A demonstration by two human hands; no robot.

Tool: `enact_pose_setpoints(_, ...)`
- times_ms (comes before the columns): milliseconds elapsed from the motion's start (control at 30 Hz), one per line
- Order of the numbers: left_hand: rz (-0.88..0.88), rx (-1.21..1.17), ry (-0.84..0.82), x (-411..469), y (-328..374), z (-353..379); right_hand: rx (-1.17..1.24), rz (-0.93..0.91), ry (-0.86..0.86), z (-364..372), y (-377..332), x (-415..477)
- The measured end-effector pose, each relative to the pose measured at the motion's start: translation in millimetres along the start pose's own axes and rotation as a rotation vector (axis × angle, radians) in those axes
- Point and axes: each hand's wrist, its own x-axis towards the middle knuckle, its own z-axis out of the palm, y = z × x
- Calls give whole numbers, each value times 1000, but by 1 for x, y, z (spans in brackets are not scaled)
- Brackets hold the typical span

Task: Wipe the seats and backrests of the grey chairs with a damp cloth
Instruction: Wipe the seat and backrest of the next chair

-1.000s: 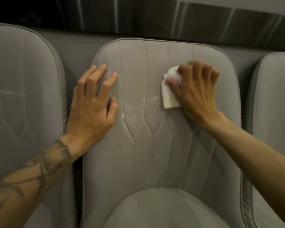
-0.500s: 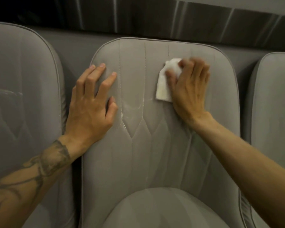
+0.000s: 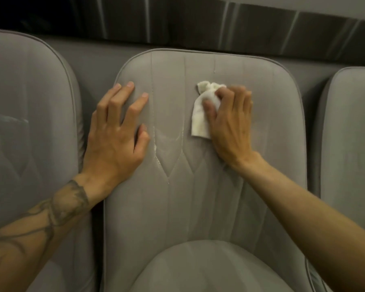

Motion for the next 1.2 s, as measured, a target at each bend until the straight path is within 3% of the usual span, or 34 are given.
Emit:
enact_pose_setpoints(100, -1, -10, -1, 0, 1, 0, 26, -106, -52, -8, 13, -4)
enact_pose_setpoints(233, 4, -9, 8, 0, 0, 0, -63, -43, 60, -4, 25, 34)
enact_pose_setpoints(333, 6, -11, 17, 0, 1, 0, -40, 1, 63, 7, 7, 13)
enact_pose_setpoints(400, 10, -2, 22, 0, 1, 0, 27, -101, -4, 8, 0, -17)
enact_pose_setpoints(533, 7, -3, 10, -1, 2, -1, -18, -524, -122, -8, 20, -35)
enact_pose_setpoints(600, 7, -3, 12, 0, 1, -1, -38, -443, -78, -6, 30, -3)
enact_pose_setpoints(700, 3, -8, 11, 0, 1, 0, -15, -70, 90, 4, 20, 25)
enact_pose_setpoints(767, 3, -9, 15, 0, 1, 0, 35, -116, 59, 12, -1, -7)
enact_pose_setpoints(867, 11, -3, 16, 0, 0, -1, -50, -477, -136, 13, -21, -77)
enact_pose_setpoints(933, 6, 3, 13, -1, 1, -2, -76, -553, -163, 14, -13, -78)
enact_pose_setpoints(1067, 1, -2, 12, -2, 1, 0, -28, -370, -38, 12, 6, -24)
enact_pose_setpoints(1200, 6, 4, 11, -2, 0, 1, 11, -264, -16, 9, -5, -36)
